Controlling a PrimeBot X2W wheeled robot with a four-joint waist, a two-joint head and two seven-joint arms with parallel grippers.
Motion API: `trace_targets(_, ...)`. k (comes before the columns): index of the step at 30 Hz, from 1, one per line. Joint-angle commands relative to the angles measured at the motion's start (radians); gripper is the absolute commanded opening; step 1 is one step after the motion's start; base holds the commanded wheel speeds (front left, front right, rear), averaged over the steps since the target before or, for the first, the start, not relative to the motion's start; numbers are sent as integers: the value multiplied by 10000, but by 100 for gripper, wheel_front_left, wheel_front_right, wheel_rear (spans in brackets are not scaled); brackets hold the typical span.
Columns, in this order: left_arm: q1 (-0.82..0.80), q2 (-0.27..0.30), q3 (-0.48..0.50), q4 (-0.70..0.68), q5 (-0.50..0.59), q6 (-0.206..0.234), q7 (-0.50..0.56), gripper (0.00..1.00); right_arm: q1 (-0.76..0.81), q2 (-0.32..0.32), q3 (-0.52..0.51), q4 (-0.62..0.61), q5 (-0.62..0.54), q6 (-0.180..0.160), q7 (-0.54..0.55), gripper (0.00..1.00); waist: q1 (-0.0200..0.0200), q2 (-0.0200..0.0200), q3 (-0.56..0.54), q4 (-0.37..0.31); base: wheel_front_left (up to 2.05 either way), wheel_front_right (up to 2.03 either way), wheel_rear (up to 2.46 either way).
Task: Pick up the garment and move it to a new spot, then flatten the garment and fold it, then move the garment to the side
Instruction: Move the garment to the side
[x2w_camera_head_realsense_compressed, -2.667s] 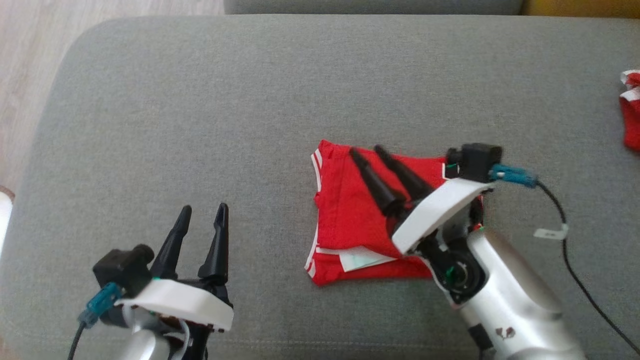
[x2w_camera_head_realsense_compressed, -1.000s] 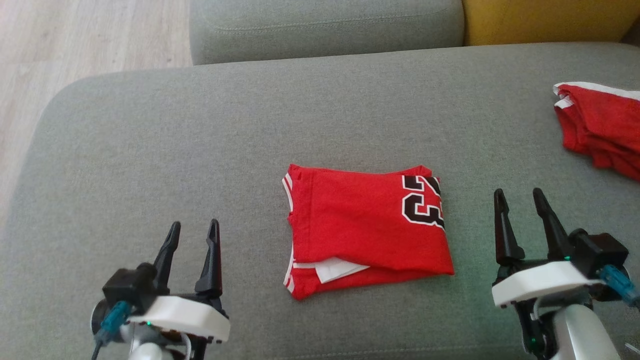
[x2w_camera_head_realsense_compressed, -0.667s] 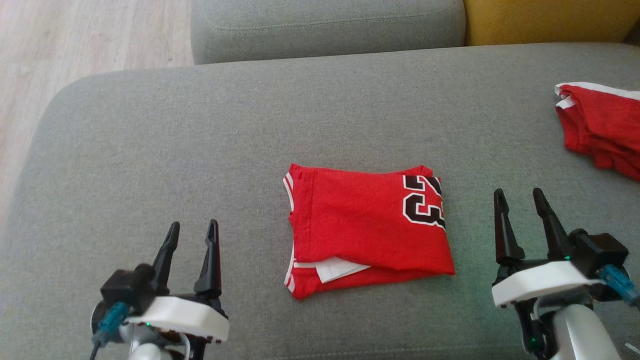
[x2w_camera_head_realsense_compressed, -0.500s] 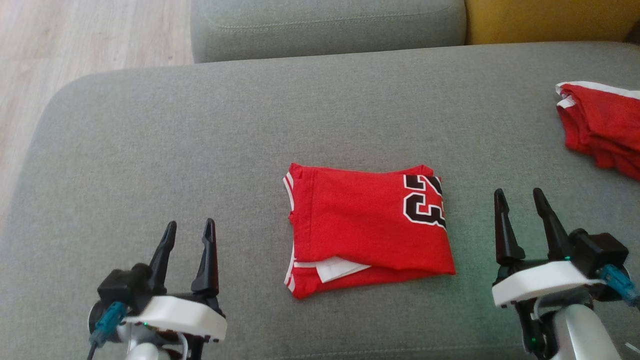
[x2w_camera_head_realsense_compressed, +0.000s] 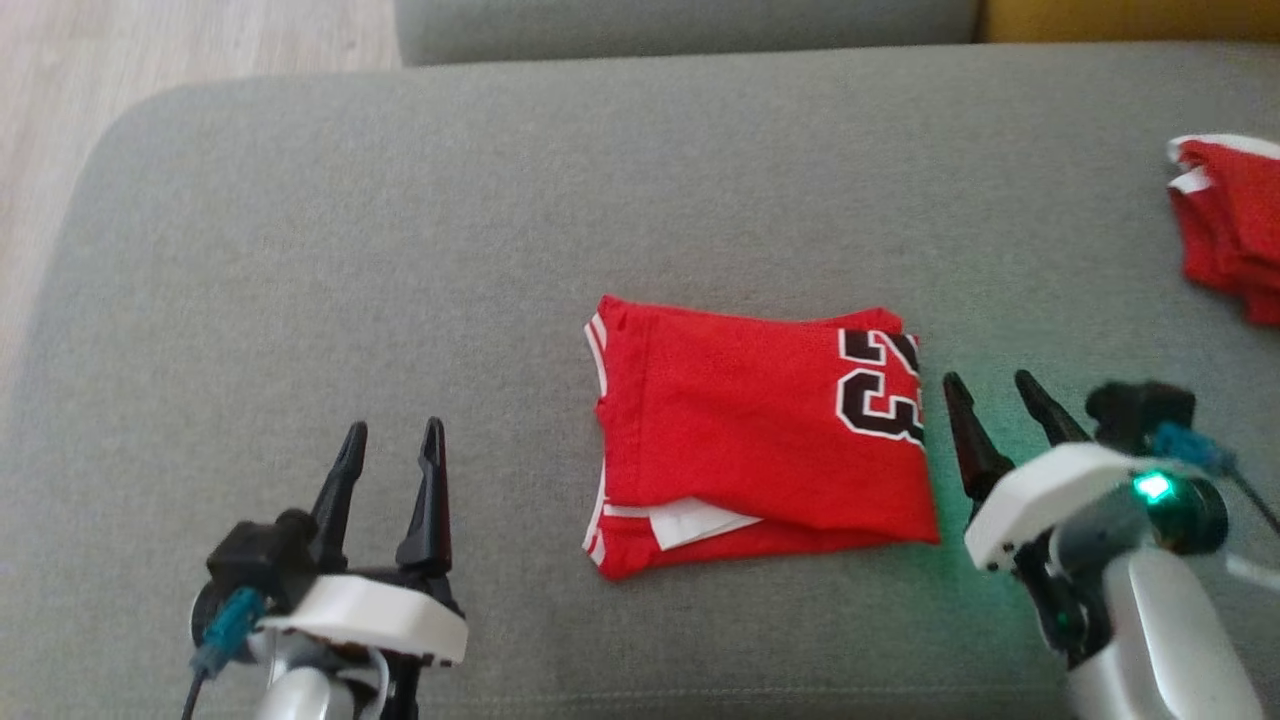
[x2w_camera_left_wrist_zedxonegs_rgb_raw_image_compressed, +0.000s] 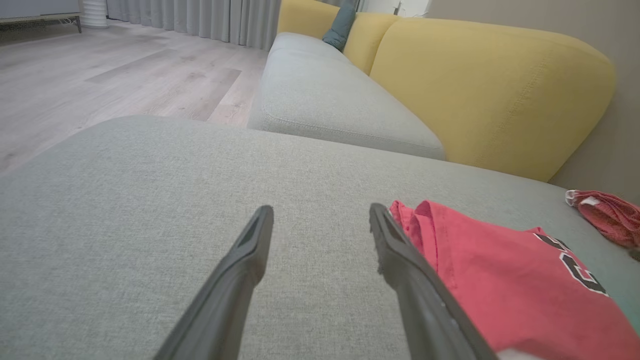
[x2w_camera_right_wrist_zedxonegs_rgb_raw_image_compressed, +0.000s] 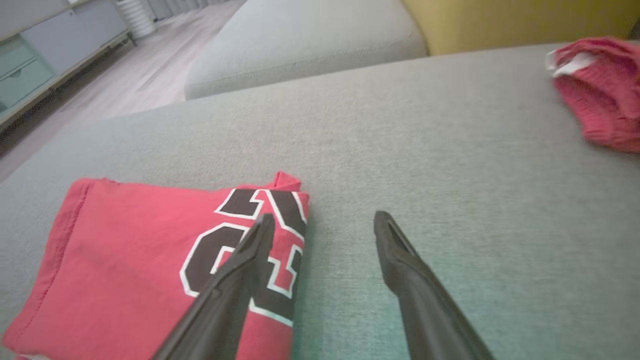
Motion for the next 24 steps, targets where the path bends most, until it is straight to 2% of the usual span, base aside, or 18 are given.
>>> trace_targets(1, -495, -53, 405, -294, 62, -78, -122, 100, -475, -30, 213, -270, 52, -9, 257, 100, 0, 0, 261, 207, 0, 0, 0)
trace_targets(8, -783, -232, 463, -194, 73, -190, -122, 100, -799, -392, 347, 93, 839, -9, 1983, 100, 0, 0, 839, 763, 0, 0, 0)
trace_targets(13, -858, -293, 580, -147, 100, -251, -122, 100, -717, -607, 638, 248, 1523, -9, 2807, 100, 0, 0, 1002, 1006, 0, 0, 0)
trace_targets(14, -864, -301, 601, -138, 109, -264, -122, 100, -709, -635, 738, 260, 1634, -9, 2923, 81, 0, 0, 1016, 1027, 0, 0, 0)
trace_targets(15, -871, -307, 622, -132, 120, -275, -122, 100, -706, -641, 829, 267, 1769, -9, 3024, 47, 0, 0, 1028, 1038, 0, 0, 0)
trace_targets(16, -876, -313, 646, -128, 132, -284, -122, 100, -709, -656, 930, 269, 1889, -9, 3115, 36, 0, 0, 1037, 1039, 0, 0, 0)
trace_targets(18, -893, -322, 705, -142, 167, -279, -122, 100, -775, -707, 1075, 229, 2018, -9, 3148, 0, 0, 0, 1069, 977, 0, 0, 0)
trace_targets(24, -960, -331, 828, -240, 408, -354, -122, 100, -1353, -821, 804, -28, 1736, -9, 2156, 0, 0, 0, 1229, 343, 0, 0, 0)
